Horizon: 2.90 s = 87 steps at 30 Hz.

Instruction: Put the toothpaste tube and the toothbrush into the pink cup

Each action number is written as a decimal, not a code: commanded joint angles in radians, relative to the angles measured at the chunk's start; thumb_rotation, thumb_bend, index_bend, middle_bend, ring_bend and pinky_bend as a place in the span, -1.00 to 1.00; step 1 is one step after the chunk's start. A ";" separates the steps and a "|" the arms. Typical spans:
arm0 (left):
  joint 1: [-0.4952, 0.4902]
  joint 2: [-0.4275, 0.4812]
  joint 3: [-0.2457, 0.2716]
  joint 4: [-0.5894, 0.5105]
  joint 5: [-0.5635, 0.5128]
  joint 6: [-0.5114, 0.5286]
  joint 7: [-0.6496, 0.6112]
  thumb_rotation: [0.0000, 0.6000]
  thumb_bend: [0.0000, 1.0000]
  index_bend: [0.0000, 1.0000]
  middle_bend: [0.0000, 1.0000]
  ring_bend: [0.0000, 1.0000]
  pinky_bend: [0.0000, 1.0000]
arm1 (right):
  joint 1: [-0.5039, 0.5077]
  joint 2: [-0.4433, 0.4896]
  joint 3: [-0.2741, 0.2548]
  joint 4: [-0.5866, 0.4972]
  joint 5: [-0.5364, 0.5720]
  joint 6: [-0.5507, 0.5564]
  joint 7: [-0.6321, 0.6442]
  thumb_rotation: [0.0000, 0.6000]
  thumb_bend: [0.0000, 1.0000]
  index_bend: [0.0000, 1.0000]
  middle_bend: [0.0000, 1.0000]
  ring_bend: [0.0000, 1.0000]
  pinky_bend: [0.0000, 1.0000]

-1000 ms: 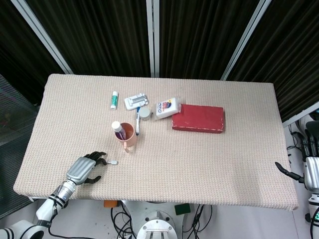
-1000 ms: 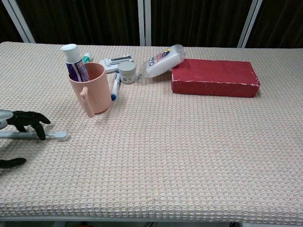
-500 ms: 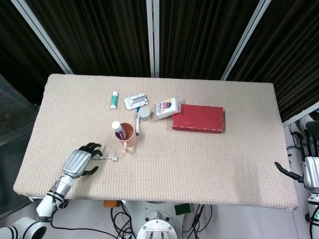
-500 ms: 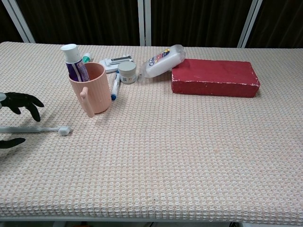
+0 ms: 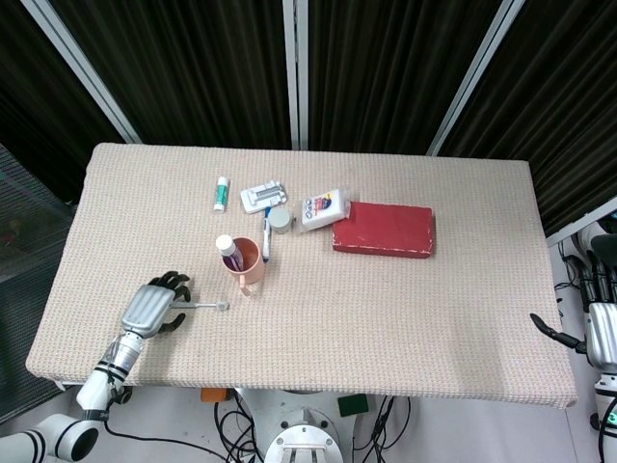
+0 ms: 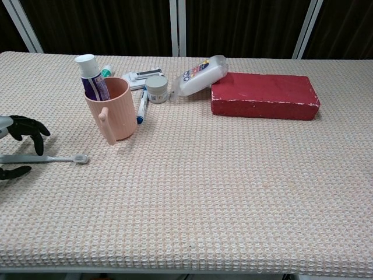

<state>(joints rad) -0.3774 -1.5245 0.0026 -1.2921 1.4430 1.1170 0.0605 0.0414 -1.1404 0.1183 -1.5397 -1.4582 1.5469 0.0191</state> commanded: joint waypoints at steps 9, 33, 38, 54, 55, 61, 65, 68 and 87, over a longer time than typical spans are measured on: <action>-0.005 -0.005 0.003 0.016 -0.001 -0.009 0.003 1.00 -0.29 -0.01 -0.53 -0.76 -0.43 | 0.001 -0.002 0.001 -0.002 0.004 -0.002 -0.011 0.33 -0.36 -1.00 -1.00 -1.00 -1.00; -0.004 -0.008 0.002 0.017 0.007 0.011 0.003 1.00 -0.29 0.06 -0.50 -0.76 -0.43 | -0.002 -0.010 0.000 0.017 0.002 0.003 0.004 0.33 -0.36 -1.00 -1.00 -1.00 -1.00; 0.011 0.014 -0.009 -0.017 0.031 0.070 -0.077 1.00 -0.28 0.13 -0.43 -0.71 -0.41 | -0.003 -0.013 0.002 0.021 -0.002 0.010 0.011 0.33 -0.36 -1.00 -1.00 -1.00 -1.00; 0.063 0.219 -0.201 -0.191 -0.045 0.216 -0.727 1.00 -0.28 0.19 -0.34 -0.66 -0.31 | -0.012 -0.005 0.006 0.028 -0.013 0.032 0.060 0.33 -0.37 -1.00 -1.00 -1.00 -1.00; 0.056 0.235 -0.221 -0.218 -0.051 0.213 -0.762 1.00 -0.28 0.19 -0.34 -0.66 -0.32 | -0.012 -0.004 0.007 0.027 -0.014 0.033 0.061 0.33 -0.36 -1.00 -1.00 -1.00 -1.00; 0.000 0.302 -0.311 -0.401 -0.112 0.110 -0.975 1.00 -0.28 0.22 -0.34 -0.66 -0.38 | -0.003 -0.001 0.010 0.017 -0.009 0.018 0.056 0.33 -0.36 -1.00 -1.00 -1.00 -1.00; -0.061 0.294 -0.348 -0.433 -0.132 0.035 -1.018 1.00 -0.28 0.22 -0.34 -0.66 -0.39 | 0.006 -0.001 0.011 0.006 -0.011 0.007 0.041 0.32 -0.36 -1.00 -1.00 -1.00 -1.00; -0.103 0.241 -0.359 -0.420 -0.158 -0.001 -1.010 1.00 -0.28 0.22 -0.34 -0.66 -0.39 | 0.009 0.000 0.011 0.002 -0.006 0.000 0.033 0.33 -0.36 -1.00 -1.00 -1.00 -1.00; -0.203 0.005 -0.351 -0.301 -0.255 -0.089 -0.927 1.00 -0.28 0.24 -0.34 -0.66 -0.59 | 0.015 0.003 0.013 0.014 0.002 -0.012 0.045 0.33 -0.36 -1.00 -1.00 -1.00 -1.00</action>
<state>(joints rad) -0.5784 -1.5141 -0.3501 -1.5991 1.1895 1.0314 -0.8667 0.0562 -1.1376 0.1311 -1.5256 -1.4563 1.5351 0.0641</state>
